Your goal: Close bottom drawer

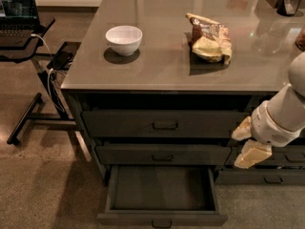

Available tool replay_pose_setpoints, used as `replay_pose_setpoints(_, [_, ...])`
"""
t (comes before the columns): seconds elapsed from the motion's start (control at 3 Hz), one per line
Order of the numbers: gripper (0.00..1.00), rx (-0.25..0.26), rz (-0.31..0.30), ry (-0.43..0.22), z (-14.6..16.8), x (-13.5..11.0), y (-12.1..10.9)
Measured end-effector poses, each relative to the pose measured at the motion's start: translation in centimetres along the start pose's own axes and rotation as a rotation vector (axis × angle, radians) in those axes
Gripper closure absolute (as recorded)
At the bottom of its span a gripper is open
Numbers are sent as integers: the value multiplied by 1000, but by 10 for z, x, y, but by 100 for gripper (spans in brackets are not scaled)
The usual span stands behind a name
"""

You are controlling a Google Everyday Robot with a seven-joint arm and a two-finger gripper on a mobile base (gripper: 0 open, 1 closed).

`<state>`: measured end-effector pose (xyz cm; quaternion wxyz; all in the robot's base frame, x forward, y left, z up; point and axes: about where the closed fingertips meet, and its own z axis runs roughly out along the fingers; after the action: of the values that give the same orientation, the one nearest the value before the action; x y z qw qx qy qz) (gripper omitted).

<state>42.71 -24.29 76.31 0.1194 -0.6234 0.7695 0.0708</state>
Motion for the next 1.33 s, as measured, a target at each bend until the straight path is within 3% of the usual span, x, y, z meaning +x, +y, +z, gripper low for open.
replay_pose_setpoints(0.67, [89, -3, 1, -1, 2, 0, 0])
replay_pose_setpoints(1.0, [100, -20, 38, -8, 27, 1, 1])
replay_pose_setpoints(1.33, [100, -34, 93, -16, 79, 9, 5])
